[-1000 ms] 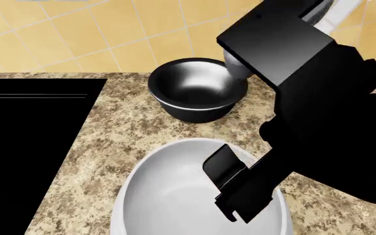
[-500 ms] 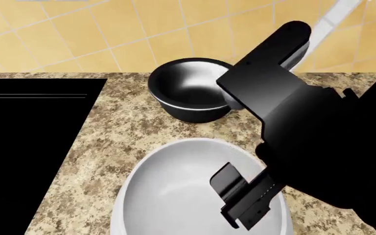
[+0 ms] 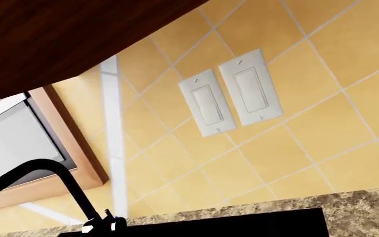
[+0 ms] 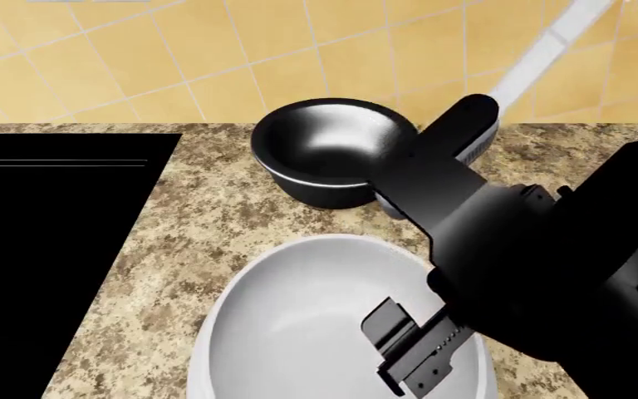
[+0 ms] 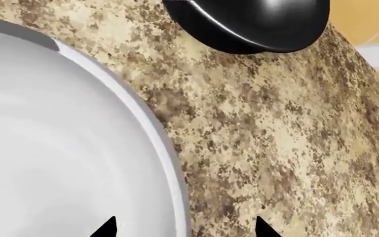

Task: Stack the bowls in the sink.

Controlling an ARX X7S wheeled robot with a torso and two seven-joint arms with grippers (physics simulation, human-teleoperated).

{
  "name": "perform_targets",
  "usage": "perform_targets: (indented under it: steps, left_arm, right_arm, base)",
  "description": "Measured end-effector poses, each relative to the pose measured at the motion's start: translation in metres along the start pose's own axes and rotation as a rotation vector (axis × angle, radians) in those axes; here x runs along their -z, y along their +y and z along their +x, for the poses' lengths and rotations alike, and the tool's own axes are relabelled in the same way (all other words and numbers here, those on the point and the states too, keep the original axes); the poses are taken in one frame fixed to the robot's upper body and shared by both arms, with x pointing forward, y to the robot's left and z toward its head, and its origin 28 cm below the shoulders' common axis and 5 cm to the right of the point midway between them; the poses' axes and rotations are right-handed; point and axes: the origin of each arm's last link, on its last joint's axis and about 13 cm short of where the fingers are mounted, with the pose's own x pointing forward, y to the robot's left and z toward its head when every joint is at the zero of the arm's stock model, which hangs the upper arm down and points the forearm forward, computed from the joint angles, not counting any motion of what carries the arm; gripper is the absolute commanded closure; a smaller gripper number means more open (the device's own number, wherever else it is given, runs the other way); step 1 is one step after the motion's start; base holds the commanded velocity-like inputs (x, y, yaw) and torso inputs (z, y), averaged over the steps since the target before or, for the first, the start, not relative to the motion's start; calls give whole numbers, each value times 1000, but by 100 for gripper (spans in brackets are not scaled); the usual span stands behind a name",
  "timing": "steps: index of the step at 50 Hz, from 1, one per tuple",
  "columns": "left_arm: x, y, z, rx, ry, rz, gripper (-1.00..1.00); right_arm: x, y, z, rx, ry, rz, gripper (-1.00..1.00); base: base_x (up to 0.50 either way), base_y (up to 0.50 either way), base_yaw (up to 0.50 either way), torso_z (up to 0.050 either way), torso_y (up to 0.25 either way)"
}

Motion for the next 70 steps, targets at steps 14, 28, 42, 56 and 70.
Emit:
perform_targets:
  steps: [14, 28, 42, 56, 70]
  left_arm:
    - [0, 0, 0, -2, 0, -1, -100]
    - [0, 0, 0, -4, 0, -2, -100]
    - [1, 0, 0, -5, 1, -5, -100]
    - [0, 0, 0, -4, 1, -15, -100]
    - [-2, -7, 4, 29, -3, -63, -100]
  right_arm:
    - [7, 0, 19, -18, 34, 8, -100]
    - [10, -1, 22, -17, 22, -2, 100]
    - [9, -4, 17, -27, 5, 4, 100]
    - [2, -28, -13, 184, -103, 84, 100]
    - [7, -57, -45, 379, -168, 198, 100]
  base:
    - [0, 0, 0, 0, 0]
    - [0, 0, 0, 0, 0]
    - [0, 0, 0, -1, 0]
    - [0, 0, 0, 0, 0]
    - [0, 0, 0, 0, 0]
